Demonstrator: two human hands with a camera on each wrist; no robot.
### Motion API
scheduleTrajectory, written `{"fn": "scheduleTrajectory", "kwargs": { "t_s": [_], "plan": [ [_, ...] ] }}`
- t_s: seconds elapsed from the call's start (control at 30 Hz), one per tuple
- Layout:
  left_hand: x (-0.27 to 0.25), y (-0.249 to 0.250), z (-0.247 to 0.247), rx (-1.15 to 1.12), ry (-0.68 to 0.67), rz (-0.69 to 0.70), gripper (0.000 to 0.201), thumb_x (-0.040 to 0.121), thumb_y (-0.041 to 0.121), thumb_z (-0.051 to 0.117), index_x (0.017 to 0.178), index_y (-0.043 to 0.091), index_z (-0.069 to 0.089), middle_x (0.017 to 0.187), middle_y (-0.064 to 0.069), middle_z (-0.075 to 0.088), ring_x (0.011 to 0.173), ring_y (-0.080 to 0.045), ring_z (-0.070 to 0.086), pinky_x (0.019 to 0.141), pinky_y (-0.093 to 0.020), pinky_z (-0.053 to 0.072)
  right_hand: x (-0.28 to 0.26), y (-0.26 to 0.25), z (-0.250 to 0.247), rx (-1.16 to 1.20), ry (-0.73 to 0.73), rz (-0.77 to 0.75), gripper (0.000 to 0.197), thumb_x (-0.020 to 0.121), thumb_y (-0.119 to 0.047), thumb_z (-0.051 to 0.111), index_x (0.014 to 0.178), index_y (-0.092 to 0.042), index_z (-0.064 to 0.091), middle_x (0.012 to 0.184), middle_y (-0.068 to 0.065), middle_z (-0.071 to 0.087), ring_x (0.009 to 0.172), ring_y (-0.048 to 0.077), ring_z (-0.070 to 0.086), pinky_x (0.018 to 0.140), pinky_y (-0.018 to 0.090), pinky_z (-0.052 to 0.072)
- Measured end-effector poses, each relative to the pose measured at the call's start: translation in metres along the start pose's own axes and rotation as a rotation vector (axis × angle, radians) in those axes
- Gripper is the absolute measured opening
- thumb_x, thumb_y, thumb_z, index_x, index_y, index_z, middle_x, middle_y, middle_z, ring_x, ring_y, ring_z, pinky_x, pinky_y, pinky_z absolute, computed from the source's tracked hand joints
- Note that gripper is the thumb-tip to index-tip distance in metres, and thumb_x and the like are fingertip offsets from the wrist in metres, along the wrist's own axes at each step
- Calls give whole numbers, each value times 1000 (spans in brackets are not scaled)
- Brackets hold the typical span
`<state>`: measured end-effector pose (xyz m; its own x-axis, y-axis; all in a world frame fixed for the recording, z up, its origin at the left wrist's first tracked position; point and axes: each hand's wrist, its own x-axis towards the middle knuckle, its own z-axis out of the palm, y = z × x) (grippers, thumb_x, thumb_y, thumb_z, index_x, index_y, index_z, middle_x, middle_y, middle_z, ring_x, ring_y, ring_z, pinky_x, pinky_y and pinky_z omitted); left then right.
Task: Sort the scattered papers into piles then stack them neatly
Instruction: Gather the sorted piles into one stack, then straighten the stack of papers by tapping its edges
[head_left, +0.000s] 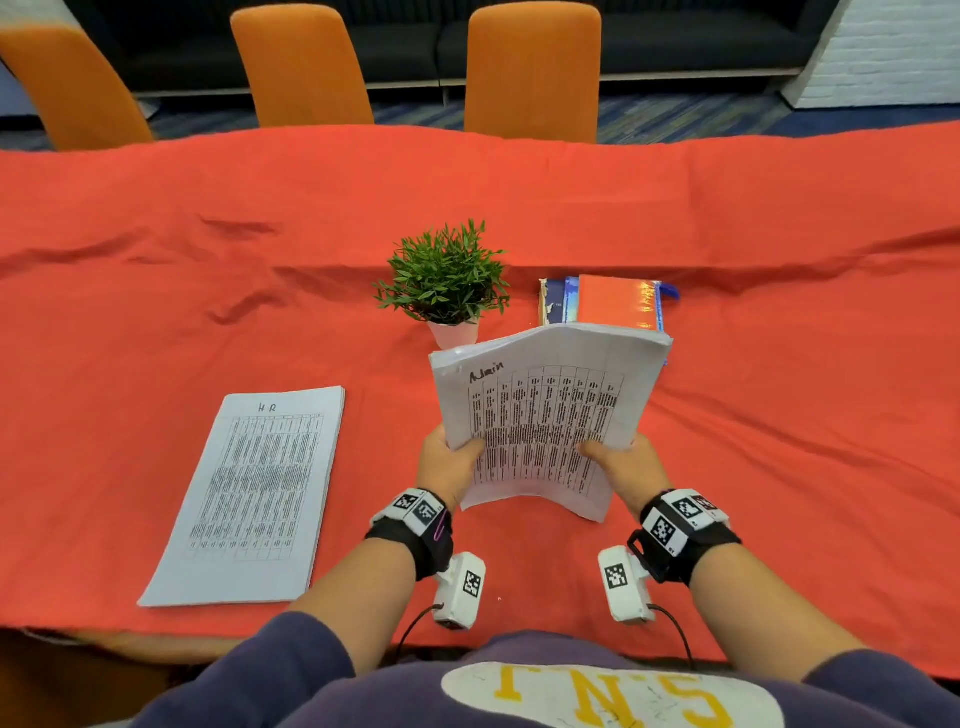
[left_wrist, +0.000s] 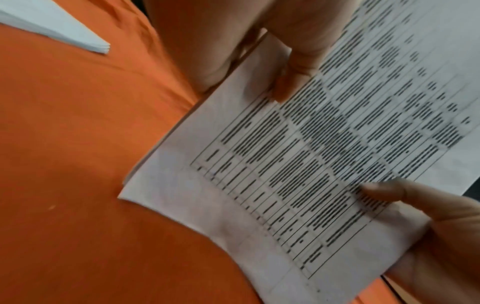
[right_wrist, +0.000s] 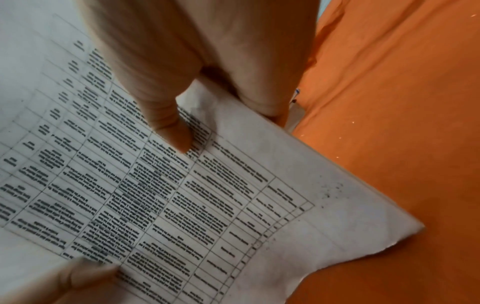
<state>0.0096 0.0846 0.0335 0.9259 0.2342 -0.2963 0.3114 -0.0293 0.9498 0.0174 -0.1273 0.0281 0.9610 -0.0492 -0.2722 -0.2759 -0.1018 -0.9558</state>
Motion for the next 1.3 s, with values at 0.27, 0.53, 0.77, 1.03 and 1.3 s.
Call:
{"fn": "scheduleTrajectory", "kwargs": {
  "t_s": [0.27, 0.53, 0.77, 1.03, 1.3],
  "plan": [
    [9, 4, -30, 33, 71, 10, 23, 87, -1, 58, 108, 8, 60, 92, 0, 66, 77, -10, 61, 60, -10, 48, 9, -16, 27, 64, -24, 24, 24, 81, -6, 71, 104, -13, 67, 105, 7, 72, 99, 26, 69, 89, 42, 54],
    [29, 18, -142, 172, 221, -29, 19, 88, 5, 56, 105, 13, 59, 78, 3, 56, 64, -10, 50, 47, -15, 42, 14, -38, 149, -59, -53, 23, 20, 94, -14, 43, 114, -14, 49, 110, 5, 60, 97, 21, 55, 85, 34, 43],
    [55, 4, -294, 373, 261, -97, 16, 82, 5, 63, 98, 3, 60, 93, -9, 62, 71, -18, 55, 52, -21, 38, 18, -25, 284, -242, -188, 87, 19, 87, -16, 56, 101, -2, 57, 103, 21, 66, 81, 26, 60, 75, 44, 52],
    [75, -60, -376, 483, 191, -279, 34, 83, 9, 70, 113, 3, 55, 104, -7, 60, 92, -23, 57, 71, -29, 41, 9, 15, 365, -361, -238, 161, 12, 84, -7, 68, 79, -11, 58, 78, 9, 65, 58, 14, 55, 53, 21, 46],
    [90, -97, -384, 592, 154, -366, 36, 84, 8, 68, 116, 1, 50, 117, -17, 60, 92, -26, 58, 67, -31, 49, 9, 43, 383, -492, -193, 252, 11, 84, -15, 69, 85, -12, 59, 79, 1, 62, 71, 17, 57, 62, 30, 47]
  ]
}}
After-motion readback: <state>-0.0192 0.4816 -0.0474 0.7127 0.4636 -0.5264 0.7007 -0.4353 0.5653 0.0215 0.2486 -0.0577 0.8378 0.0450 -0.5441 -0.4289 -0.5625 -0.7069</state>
